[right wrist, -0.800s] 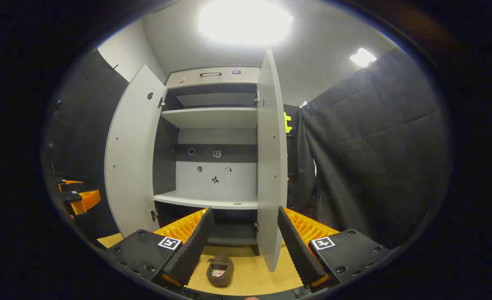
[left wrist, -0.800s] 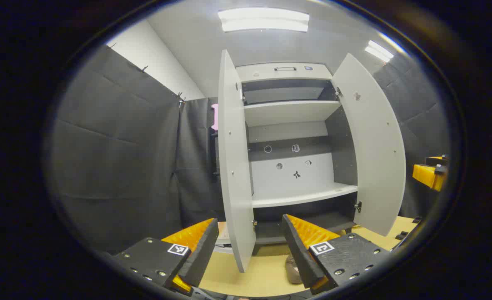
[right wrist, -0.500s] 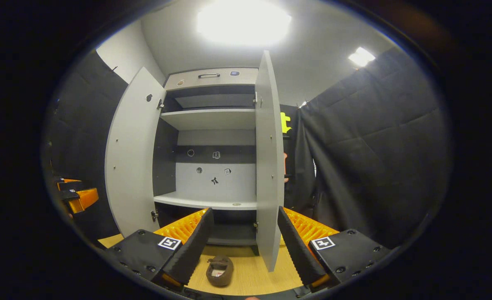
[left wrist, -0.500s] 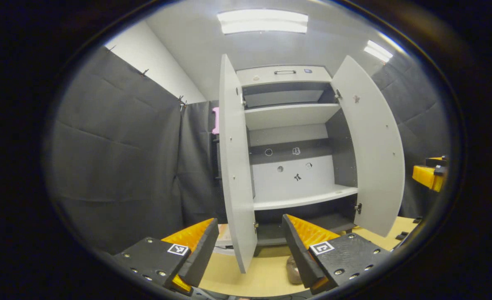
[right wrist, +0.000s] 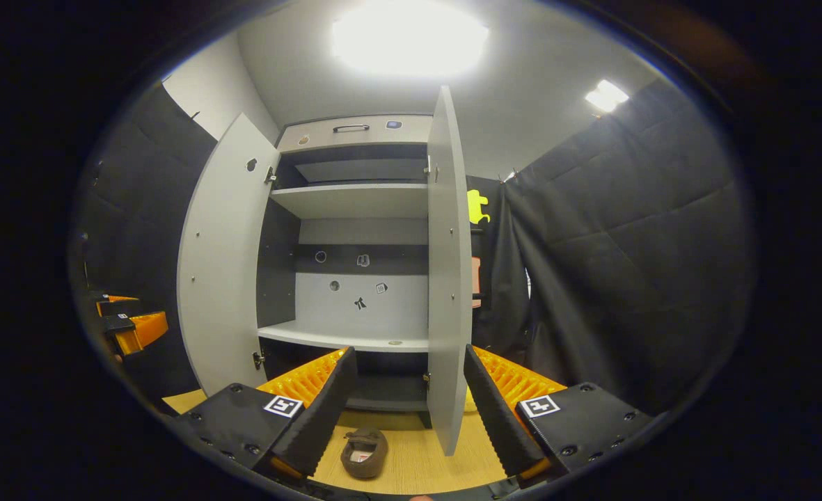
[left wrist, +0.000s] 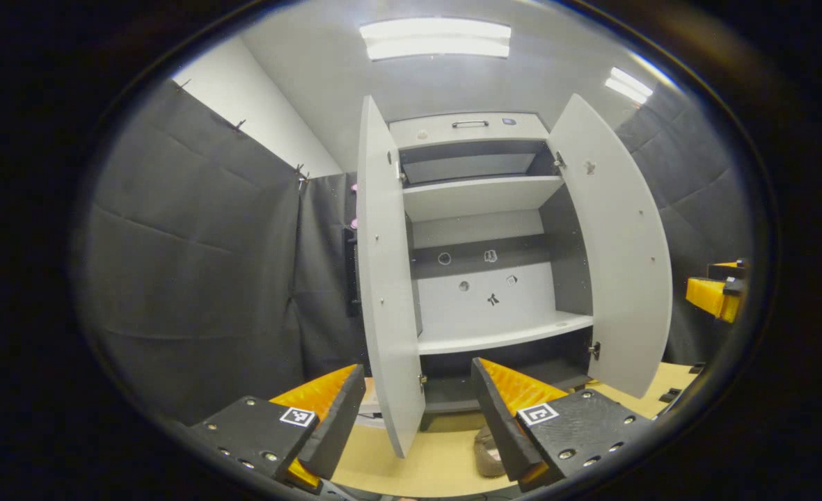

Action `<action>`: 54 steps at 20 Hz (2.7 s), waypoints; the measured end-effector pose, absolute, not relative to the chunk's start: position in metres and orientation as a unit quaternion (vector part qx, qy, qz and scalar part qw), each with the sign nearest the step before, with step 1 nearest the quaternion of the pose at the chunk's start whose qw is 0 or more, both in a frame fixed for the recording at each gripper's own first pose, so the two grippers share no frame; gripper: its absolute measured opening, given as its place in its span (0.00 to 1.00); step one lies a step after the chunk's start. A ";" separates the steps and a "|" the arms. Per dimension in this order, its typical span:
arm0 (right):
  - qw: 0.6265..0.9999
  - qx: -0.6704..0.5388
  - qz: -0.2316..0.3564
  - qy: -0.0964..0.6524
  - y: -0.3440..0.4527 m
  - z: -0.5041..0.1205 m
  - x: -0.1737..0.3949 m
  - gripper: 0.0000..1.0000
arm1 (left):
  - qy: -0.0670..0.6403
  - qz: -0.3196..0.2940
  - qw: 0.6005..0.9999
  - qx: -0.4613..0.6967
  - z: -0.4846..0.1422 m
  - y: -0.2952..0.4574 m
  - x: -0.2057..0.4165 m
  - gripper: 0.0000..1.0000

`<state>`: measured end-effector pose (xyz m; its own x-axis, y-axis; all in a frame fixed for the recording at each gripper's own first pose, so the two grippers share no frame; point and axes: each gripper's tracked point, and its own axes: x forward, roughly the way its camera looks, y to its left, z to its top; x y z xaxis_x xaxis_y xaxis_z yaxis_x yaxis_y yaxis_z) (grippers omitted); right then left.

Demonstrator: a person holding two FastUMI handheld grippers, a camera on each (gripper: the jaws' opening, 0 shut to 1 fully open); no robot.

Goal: Grab one shoe with the right hand and put it into the shoe cabinet, grab the other shoe with the left hand and put it into the shoe cabinet; then close the right door with the right hand and the left door with the left hand.

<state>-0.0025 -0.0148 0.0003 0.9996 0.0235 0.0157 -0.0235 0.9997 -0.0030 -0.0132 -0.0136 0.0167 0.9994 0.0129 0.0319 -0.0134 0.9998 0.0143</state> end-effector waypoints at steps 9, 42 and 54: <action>0.995 -0.005 0.098 0.011 -0.004 -0.033 0.013 0.98 | -0.007 0.059 0.998 0.023 0.012 -0.041 -0.030 0.89; 0.901 -0.034 0.171 0.398 0.148 -0.342 0.115 0.98 | 0.037 0.116 0.992 0.027 -0.051 0.072 0.040 0.89; 0.875 -0.024 0.137 0.463 0.150 -0.400 0.133 0.60 | 0.045 0.131 0.990 0.036 -0.056 0.084 0.037 0.89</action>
